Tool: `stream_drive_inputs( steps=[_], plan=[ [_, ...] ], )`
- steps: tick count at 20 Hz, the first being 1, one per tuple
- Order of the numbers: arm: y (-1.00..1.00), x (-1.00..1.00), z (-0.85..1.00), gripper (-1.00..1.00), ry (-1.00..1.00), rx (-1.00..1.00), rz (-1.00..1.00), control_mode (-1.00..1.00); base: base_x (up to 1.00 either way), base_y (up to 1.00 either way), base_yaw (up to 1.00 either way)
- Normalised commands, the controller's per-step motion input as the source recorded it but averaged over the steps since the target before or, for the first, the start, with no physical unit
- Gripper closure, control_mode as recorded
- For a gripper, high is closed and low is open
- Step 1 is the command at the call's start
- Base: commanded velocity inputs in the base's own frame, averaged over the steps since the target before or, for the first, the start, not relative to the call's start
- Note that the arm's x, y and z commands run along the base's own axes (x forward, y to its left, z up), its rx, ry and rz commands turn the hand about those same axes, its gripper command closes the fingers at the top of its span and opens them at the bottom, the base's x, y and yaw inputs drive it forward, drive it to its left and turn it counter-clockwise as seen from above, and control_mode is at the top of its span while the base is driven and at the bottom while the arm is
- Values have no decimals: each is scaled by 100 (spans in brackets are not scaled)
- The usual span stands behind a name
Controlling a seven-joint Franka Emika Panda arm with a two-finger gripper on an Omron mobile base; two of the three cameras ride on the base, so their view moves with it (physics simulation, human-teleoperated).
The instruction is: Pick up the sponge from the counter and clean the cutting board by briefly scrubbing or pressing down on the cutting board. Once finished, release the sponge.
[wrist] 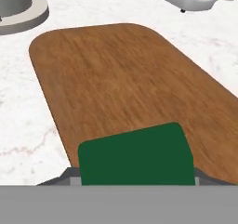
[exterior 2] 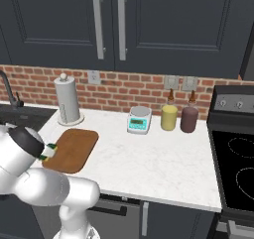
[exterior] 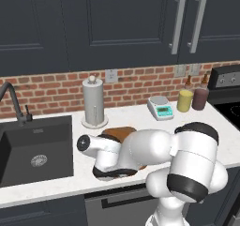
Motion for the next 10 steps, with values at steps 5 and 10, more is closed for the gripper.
stream_drive_inputs(
  steps=[5, 10],
  plan=[
    [-80, 6, 28, 100, 12, 26, 14, -100, 0, 0, 0],
    [-92, 3, 25, 100, 23, 14, 0, -100, 0, 0, 0]
  ],
)
